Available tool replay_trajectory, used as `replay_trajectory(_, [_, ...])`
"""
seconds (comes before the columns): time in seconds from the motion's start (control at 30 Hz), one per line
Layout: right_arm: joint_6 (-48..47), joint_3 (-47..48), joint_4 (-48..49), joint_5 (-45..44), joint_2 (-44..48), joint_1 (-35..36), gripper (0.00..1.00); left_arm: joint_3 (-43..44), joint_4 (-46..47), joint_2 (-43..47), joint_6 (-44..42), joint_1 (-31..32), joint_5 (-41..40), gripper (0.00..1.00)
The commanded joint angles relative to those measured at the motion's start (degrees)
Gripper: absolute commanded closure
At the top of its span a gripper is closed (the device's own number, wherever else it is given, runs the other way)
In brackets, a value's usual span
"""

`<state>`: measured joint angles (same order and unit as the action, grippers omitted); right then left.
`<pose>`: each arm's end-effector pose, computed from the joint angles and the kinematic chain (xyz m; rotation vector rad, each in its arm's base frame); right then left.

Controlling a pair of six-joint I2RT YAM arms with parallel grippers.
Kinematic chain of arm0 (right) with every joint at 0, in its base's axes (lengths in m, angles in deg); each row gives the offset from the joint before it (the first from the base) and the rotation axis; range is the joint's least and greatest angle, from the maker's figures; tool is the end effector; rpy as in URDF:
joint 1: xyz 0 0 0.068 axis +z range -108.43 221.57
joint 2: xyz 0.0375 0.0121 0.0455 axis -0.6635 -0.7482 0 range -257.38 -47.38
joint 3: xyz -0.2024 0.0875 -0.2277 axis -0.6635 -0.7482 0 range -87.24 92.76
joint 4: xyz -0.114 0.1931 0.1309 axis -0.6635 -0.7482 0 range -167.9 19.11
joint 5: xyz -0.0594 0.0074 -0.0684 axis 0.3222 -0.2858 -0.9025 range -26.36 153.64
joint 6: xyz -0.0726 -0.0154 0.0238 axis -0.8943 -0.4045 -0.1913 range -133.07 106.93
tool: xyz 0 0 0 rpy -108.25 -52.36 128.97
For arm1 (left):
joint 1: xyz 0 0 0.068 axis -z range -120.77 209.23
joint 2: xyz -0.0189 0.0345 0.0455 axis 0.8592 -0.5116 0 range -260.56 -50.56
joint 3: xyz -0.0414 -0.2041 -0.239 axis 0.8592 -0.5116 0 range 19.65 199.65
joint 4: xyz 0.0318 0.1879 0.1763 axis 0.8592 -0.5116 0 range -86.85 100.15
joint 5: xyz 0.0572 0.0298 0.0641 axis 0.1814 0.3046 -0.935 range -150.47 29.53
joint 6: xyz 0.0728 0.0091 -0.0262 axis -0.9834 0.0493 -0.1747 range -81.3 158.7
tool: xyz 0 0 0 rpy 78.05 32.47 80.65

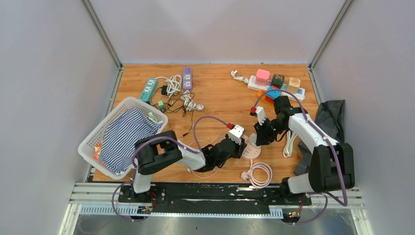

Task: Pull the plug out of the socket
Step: Remove the plug from the socket.

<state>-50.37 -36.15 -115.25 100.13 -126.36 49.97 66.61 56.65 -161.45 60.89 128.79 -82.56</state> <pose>0.2342 0.0747 0.2350 -1.1314 2.3407 0.7277 0.1703 -0.3852 0.1700 0.5142 1.8500 -0.7435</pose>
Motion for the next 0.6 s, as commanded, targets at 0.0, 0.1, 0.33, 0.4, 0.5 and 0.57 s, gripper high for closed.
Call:
replay_trajectory(0.0, [-9.1, 0.0, -9.2, 14.8, -1.2, 5.0, 1.00, -0.1, -3.6, -3.4, 3.0, 0.1, 4.1, 1.00])
replay_trajectory(0.1, [-10.7, 0.3, -10.7, 15.4, -1.4, 5.7, 1.00, -0.1, -3.6, -3.5, 3.1, 0.1, 4.1, 1.00])
replay_trajectory(0.33, [-4.1, 1.2, -6.2, 5.7, -1.2, 3.2, 1.00, -0.2, -3.6, -3.5, 3.3, 0.0, 4.0, 1.00])
replay_trajectory(0.4, [-3.5, 1.8, -6.2, 4.0, -1.6, 1.3, 1.00, -0.2, -3.6, -3.4, 3.5, 0.0, 3.8, 1.00])
replay_trajectory(0.5, [-2.5, 1.7, -5.2, 1.6, -1.5, -0.8, 1.00, -0.2, -3.6, -3.4, 3.6, 0.0, 3.8, 1.00])
replay_trajectory(0.57, [-1.9, 1.5, -4.5, 0.6, -1.6, -1.8, 1.00, -0.2, -3.6, -3.5, 3.6, 0.0, 3.8, 1.00])
